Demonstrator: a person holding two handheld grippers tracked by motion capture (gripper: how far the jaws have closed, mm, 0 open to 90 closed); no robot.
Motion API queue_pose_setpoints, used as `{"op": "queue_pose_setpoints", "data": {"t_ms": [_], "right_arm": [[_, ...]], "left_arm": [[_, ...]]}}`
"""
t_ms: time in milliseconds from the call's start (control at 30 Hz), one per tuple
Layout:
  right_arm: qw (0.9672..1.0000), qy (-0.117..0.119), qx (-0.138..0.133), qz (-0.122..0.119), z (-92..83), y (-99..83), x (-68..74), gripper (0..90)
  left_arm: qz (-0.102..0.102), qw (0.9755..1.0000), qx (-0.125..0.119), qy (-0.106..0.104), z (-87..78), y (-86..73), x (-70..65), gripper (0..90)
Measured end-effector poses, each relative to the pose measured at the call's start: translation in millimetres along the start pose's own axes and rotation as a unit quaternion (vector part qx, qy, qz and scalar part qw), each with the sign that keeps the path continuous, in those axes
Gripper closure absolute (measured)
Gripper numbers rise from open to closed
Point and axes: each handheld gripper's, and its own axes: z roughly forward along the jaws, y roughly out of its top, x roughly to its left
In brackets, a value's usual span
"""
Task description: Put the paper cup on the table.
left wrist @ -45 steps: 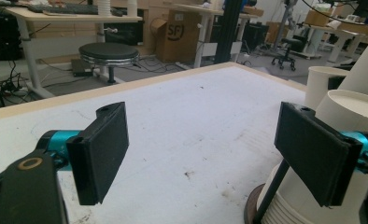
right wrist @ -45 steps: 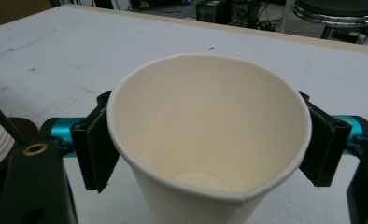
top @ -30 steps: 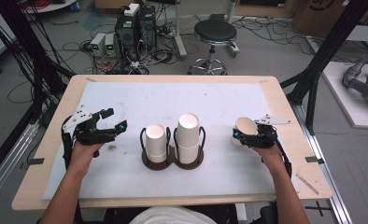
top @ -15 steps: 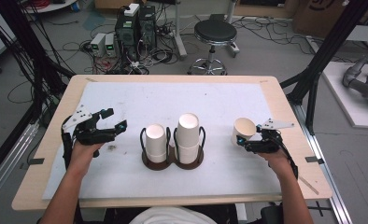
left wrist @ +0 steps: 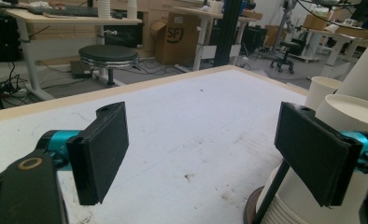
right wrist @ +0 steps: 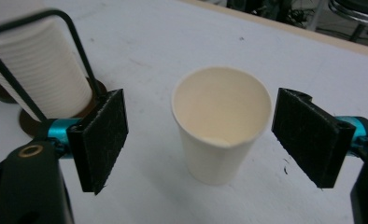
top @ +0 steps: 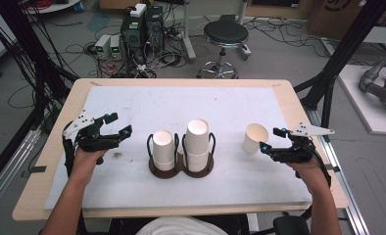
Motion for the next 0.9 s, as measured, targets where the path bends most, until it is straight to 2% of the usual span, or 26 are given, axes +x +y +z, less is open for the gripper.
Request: {"op": "queue_pose_setpoints", "data": {"t_ms": [367,600,900], "right_arm": [[0.9978,0.040,-0.037,-0.038,-1.6,27.8,23.7,18.9],[0.9957,0.052,-0.065,-0.040,-7.1,35.9,31.7,18.9],[0.9967,0.047,-0.059,-0.032,-3.0,29.9,31.5,18.9]], "left_arm": [[0.012,0.9999,-0.001,-0.005,0.0,6.8,-4.9,17.8],[0.012,0.9999,-0.008,-0.007,-1.9,9.5,-4.8,17.8],[0.014,0.9998,-0.009,-0.010,-3.8,11.4,-6.6,17.8]]}}
